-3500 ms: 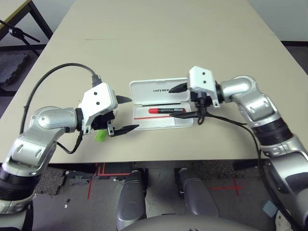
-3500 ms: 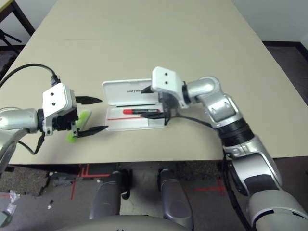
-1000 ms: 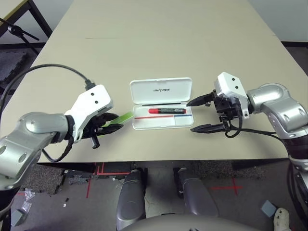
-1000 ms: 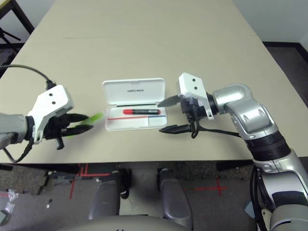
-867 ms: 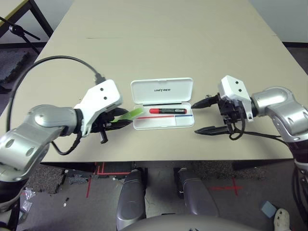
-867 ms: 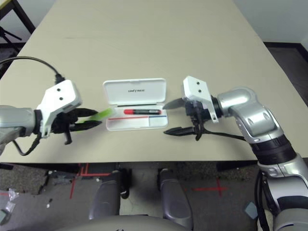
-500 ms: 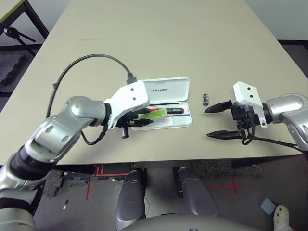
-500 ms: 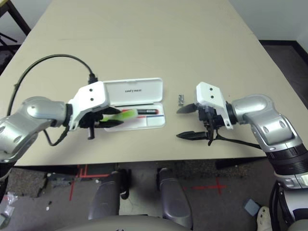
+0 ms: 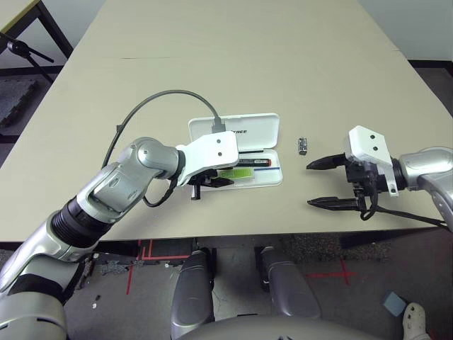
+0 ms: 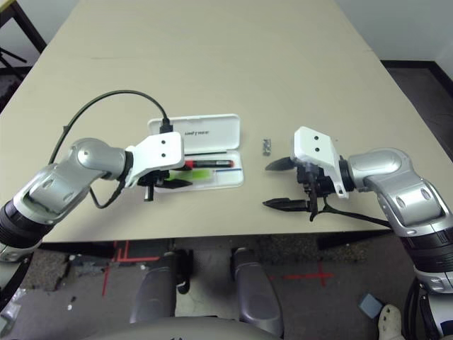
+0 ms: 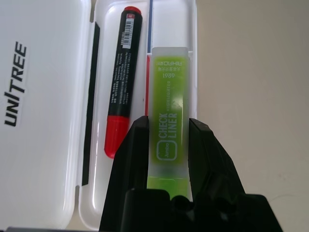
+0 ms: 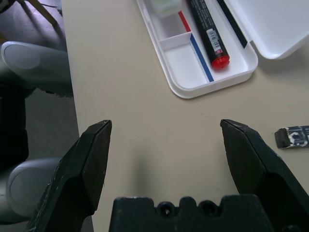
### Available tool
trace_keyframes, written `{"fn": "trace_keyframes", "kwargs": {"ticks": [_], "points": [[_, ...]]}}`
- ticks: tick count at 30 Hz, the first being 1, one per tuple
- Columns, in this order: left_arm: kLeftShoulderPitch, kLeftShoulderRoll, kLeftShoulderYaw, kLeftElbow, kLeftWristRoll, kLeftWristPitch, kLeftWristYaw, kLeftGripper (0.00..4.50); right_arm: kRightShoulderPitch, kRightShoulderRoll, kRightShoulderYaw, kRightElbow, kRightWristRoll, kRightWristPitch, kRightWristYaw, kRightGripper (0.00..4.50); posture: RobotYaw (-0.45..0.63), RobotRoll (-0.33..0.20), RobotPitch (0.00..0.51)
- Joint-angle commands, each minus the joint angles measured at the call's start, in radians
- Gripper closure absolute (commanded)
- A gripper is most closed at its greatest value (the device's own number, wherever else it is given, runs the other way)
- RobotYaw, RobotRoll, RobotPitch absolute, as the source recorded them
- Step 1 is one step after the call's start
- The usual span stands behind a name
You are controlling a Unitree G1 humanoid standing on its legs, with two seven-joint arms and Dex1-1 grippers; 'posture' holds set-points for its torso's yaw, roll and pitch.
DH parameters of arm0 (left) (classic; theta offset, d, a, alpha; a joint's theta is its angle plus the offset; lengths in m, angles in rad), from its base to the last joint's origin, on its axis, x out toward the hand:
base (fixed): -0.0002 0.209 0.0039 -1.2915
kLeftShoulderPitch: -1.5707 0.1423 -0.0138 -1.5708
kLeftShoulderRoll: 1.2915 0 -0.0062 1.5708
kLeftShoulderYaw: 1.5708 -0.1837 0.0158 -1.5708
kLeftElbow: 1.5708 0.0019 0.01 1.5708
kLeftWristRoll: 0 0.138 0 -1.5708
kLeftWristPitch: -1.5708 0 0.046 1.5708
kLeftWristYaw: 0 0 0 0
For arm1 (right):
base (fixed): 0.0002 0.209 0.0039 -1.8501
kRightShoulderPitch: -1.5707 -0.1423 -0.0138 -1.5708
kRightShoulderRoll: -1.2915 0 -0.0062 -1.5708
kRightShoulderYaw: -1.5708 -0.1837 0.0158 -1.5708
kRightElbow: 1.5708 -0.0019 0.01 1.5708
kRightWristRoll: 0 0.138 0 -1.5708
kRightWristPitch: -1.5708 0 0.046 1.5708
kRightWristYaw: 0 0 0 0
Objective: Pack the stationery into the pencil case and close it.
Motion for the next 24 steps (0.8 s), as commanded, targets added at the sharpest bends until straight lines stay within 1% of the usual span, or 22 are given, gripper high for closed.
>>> {"fn": "trace_keyframes", "kwargs": {"ticks": [1,4,6,7,9,13,14,16,21,24], "points": [[0.003,-0.01,-0.007,0.011,0.026,-0.012,-0.019,3.42,0.016,-0.009,-0.012,-0.021,0.01,0.009,-0.005,0.0,-0.18,0.0,0.181],[0.005,-0.02,-0.001,0.013,0.024,-0.006,-0.027,3.42,0.017,-0.007,-0.012,-0.022,0.01,0.008,-0.01,0.0,-0.18,0.0,0.183],[0.007,-0.026,0.008,0.014,0.027,0.004,-0.019,2.69,0.016,-0.005,-0.01,-0.02,0.009,0.006,-0.012,0.0,-0.18,0.0,0.183],[0.009,-0.028,0.014,0.015,0.026,0.006,-0.018,2.41,0.015,-0.003,-0.009,-0.019,0.009,0.005,-0.013,0.0,-0.18,0.0,0.183],[0.013,-0.032,0.034,0.004,0.01,0.019,-0.016,1.69,0.014,-0.001,-0.007,-0.016,0.008,0.003,-0.014,0.0,-0.17,0.0,0.184],[0.029,-0.035,0.094,-0.024,-0.024,0.036,-0.011,0.11,0.008,0.003,-0.002,-0.007,0.006,-0.002,-0.013,0.0,-0.16,0.0,0.183],[0.037,-0.036,0.128,-0.03,-0.039,0.03,-0.006,0.02,0.005,0.005,-0.001,-0.003,0.006,-0.003,-0.013,0.0,-0.15,0.0,0.182],[0.06,-0.033,0.194,-0.044,-0.077,0.008,-0.011,0.02,0.001,0.008,0.0,0.001,0.007,-0.002,-0.013,0.0,-0.15,0.0,0.181],[0.156,0.047,0.35,-0.109,-0.168,-0.049,-0.068,0.02,0.005,0.013,-0.014,0.0,0.02,0.014,-0.027,0.0,-0.12,0.0,0.178],[0.203,0.088,0.403,-0.143,-0.205,-0.059,-0.088,0.02,0.014,0.032,-0.03,-0.017,0.037,0.031,-0.063,0.0,-0.11,0.0,0.177]]}}
